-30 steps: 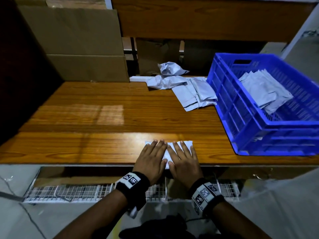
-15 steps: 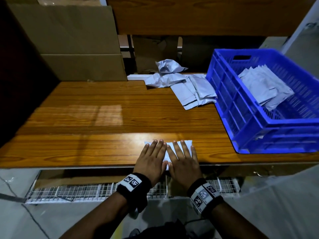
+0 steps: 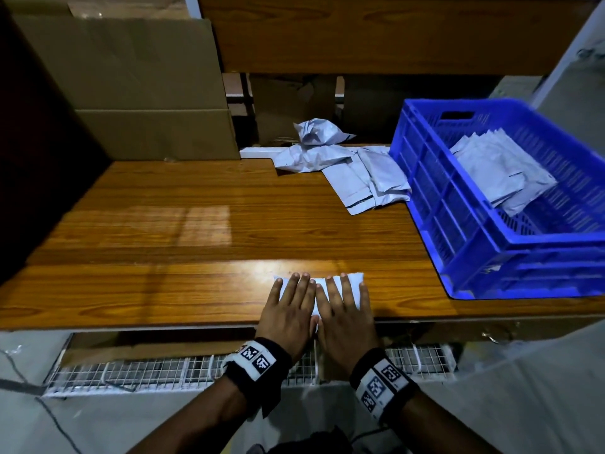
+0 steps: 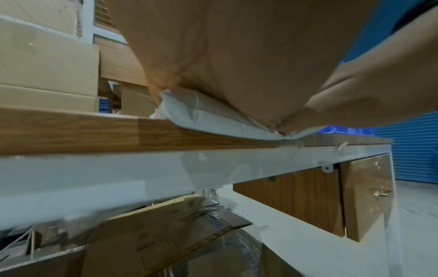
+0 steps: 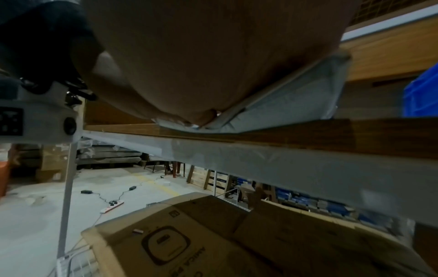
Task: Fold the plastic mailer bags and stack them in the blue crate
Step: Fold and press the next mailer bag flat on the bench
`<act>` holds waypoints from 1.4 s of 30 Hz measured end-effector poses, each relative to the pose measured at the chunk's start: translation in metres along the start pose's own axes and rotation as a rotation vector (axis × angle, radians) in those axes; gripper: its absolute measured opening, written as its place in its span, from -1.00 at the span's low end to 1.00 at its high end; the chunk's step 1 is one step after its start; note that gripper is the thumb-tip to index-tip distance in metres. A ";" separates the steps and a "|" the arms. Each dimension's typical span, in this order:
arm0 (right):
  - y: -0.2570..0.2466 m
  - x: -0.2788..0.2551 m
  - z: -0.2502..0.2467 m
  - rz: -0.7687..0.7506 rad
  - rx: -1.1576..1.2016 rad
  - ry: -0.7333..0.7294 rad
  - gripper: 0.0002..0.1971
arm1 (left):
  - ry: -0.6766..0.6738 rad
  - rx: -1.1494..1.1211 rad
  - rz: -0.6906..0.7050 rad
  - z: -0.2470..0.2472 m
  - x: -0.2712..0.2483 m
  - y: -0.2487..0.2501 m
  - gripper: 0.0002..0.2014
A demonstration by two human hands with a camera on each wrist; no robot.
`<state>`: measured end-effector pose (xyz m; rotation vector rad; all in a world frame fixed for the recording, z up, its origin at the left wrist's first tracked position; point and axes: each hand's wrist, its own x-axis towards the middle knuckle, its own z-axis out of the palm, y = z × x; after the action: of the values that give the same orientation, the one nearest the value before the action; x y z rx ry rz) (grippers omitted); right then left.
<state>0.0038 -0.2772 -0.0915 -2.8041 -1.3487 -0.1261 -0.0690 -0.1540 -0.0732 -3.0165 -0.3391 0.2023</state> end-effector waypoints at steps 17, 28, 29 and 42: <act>0.011 0.001 -0.001 0.046 0.131 0.120 -0.44 | 0.111 -0.165 -0.008 0.003 0.008 -0.005 -0.40; 0.007 0.001 0.006 0.056 0.121 0.116 -0.42 | 0.090 -0.144 0.004 0.015 0.011 -0.003 -0.40; 0.007 0.002 0.004 0.062 0.127 0.106 -0.42 | 0.087 -0.141 0.005 0.014 0.011 -0.004 -0.39; 0.031 0.020 -0.004 -0.005 0.089 -0.007 -0.44 | 0.056 -0.160 0.002 0.002 0.031 -0.017 -0.30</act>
<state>0.0400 -0.2810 -0.0851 -2.7308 -1.3274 -0.0552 -0.0427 -0.1303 -0.0771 -3.1724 -0.3631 0.0944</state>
